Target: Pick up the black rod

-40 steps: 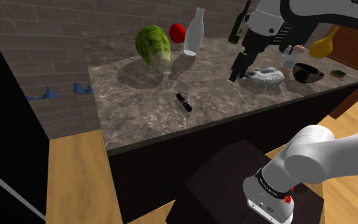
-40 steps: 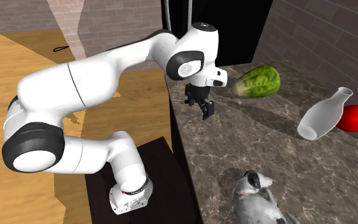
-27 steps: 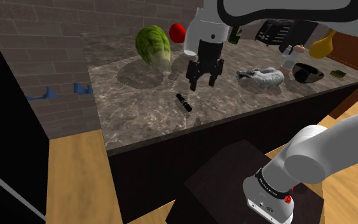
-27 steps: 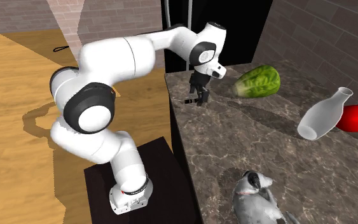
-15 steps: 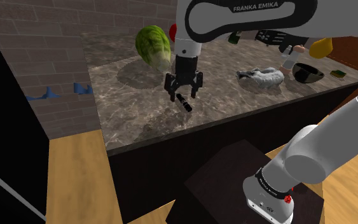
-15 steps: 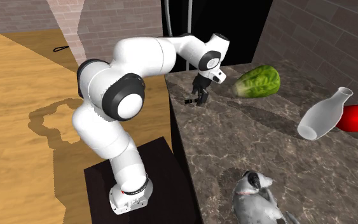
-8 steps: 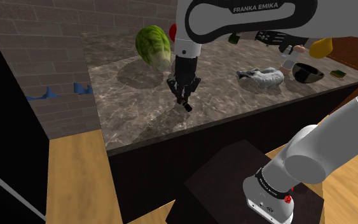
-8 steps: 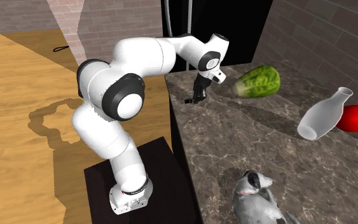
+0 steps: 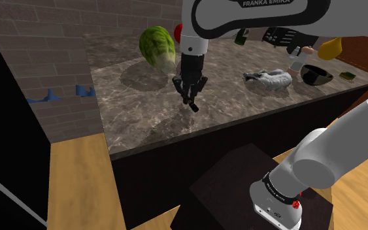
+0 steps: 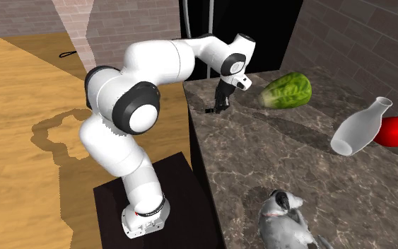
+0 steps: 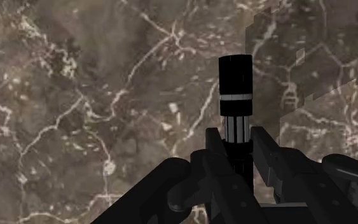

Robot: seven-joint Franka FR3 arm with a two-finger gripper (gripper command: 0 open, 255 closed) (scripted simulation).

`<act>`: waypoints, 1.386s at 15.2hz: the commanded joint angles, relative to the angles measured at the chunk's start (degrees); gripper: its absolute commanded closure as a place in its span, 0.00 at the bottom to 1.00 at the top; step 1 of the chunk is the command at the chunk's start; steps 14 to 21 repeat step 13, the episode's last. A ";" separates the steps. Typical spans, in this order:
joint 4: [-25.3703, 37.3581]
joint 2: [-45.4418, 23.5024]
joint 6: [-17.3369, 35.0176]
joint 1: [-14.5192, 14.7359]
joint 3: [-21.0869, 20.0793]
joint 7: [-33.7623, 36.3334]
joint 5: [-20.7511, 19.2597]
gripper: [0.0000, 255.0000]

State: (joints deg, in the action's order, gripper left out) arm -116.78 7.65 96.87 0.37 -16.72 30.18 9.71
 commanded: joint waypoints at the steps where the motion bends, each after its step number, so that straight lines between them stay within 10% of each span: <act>1: 1.31 0.20 -1.54 -0.04 0.08 0.11 -0.01 1.00; 21: 8.74 0.55 -9.27 -0.21 0.40 0.94 -0.09 1.00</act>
